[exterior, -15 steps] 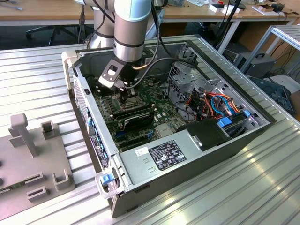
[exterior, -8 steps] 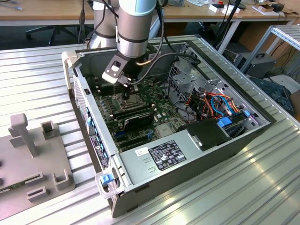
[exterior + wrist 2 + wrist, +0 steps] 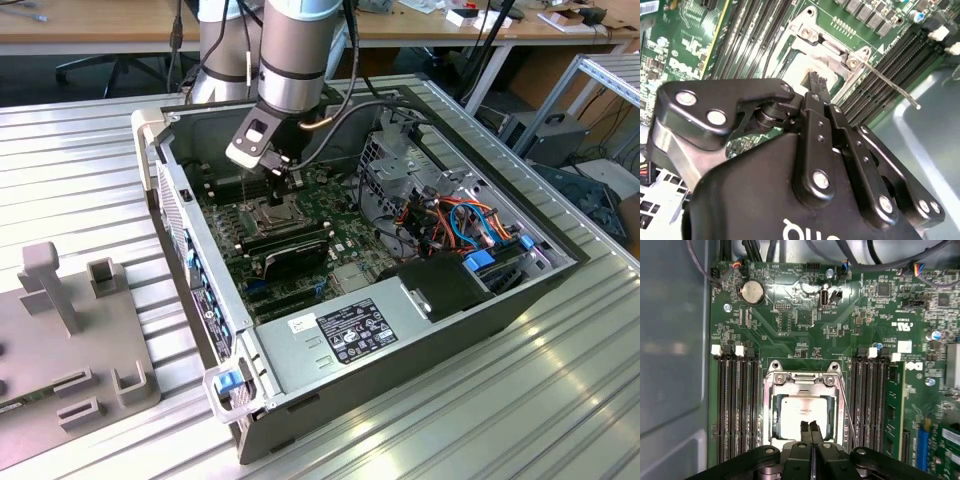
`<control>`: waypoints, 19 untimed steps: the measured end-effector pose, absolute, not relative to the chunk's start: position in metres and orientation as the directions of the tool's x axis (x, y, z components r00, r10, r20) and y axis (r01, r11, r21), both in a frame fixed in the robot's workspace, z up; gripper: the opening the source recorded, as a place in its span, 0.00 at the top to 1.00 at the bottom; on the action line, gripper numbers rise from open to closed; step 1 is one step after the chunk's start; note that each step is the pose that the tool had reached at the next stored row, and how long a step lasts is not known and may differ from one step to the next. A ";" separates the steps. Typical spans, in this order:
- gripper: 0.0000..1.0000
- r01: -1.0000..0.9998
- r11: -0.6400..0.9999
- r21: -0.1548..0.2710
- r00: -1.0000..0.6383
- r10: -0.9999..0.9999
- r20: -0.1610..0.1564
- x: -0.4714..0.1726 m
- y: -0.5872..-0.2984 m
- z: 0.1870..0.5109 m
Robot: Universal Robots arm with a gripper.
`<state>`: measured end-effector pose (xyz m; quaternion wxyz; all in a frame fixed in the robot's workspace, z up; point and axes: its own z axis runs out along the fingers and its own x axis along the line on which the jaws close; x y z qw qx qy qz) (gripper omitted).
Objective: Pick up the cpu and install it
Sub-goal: 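Close the cpu cover, then install the first cpu locking lever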
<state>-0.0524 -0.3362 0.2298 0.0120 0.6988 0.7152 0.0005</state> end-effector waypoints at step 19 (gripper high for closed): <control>0.89 0.999 0.041 0.016 -0.041 0.999 -0.016 -0.045 -0.336 0.230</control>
